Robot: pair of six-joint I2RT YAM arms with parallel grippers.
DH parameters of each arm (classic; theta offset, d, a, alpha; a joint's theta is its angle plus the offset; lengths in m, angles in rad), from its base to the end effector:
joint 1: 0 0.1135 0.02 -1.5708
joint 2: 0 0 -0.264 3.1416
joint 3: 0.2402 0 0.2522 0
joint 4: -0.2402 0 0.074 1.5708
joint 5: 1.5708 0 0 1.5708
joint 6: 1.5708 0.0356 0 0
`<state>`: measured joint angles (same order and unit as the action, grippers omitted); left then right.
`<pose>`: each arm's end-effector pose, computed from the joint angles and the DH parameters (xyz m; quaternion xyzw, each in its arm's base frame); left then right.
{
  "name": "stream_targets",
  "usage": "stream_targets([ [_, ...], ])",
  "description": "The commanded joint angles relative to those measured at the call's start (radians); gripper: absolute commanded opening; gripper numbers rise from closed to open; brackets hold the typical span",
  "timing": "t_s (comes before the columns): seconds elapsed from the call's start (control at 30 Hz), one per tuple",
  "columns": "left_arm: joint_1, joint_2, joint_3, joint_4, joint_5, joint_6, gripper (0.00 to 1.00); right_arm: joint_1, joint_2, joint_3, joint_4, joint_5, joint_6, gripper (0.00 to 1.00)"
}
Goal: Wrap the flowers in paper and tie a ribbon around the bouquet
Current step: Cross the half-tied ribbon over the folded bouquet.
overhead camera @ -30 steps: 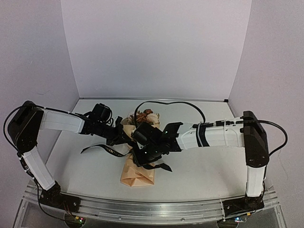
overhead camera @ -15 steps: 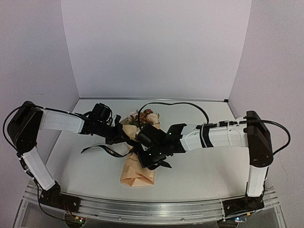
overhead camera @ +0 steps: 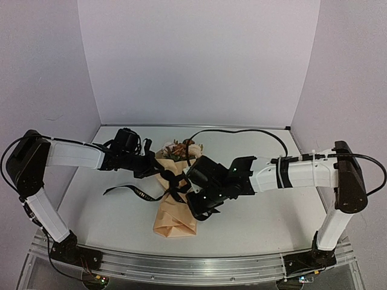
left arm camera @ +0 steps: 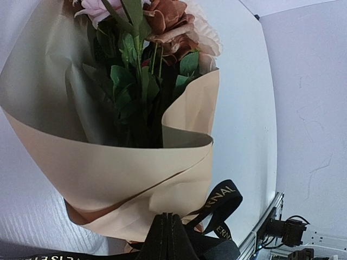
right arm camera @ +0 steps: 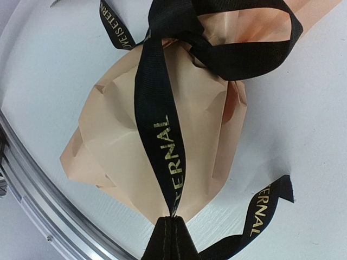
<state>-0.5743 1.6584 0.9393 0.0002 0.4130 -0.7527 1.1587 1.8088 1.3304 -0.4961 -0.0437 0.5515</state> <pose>0.2837 -0.2006 0.1901 0.0050 0.8953 -0.3962 0.2036 0.1543 0.3569 0.2199 -0.2918 0.9100 0.2353 0.1769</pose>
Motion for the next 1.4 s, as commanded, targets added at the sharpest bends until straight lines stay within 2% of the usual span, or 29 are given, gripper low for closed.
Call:
stream_targets([
  [0.0,-0.002,-0.067,-0.037,0.026,0.021,0.079,0.00,-0.040,0.018,0.066,-0.011,0.040,0.066,0.00],
  [0.17,-0.001,-0.160,-0.099,-0.054,-0.033,0.140,0.00,-0.082,0.026,0.060,-0.021,0.152,0.205,0.00],
  [0.3,-0.001,-0.215,-0.115,-0.069,-0.023,0.184,0.00,-0.087,0.038,0.062,-0.019,0.151,0.276,0.00],
  [0.43,-0.001,-0.220,-0.116,-0.076,-0.065,0.192,0.00,-0.089,0.064,0.112,-0.046,0.208,0.302,0.00],
  [0.57,0.000,-0.194,-0.108,-0.067,-0.061,0.199,0.00,-0.120,0.024,0.022,-0.081,0.246,0.367,0.00],
  [0.77,-0.001,-0.178,-0.154,-0.024,-0.106,0.174,0.00,-0.125,-0.014,-0.049,-0.082,0.244,0.288,0.00],
  [0.9,-0.001,-0.178,-0.175,0.029,-0.110,0.158,0.00,-0.125,-0.020,-0.085,-0.072,0.170,0.212,0.00],
  [1.13,-0.006,-0.133,-0.142,0.034,-0.049,0.214,0.00,-0.112,-0.022,0.010,-0.057,0.127,0.113,0.00],
  [1.2,-0.006,-0.148,-0.150,0.022,-0.055,0.226,0.00,-0.112,-0.007,0.034,-0.058,0.129,0.107,0.04],
  [1.27,-0.006,-0.168,-0.162,0.008,-0.063,0.231,0.00,-0.112,0.015,0.052,-0.057,0.119,0.100,0.13],
  [1.37,-0.005,-0.195,-0.178,-0.033,-0.072,0.228,0.00,-0.108,0.030,0.075,-0.039,0.095,0.080,0.42],
])
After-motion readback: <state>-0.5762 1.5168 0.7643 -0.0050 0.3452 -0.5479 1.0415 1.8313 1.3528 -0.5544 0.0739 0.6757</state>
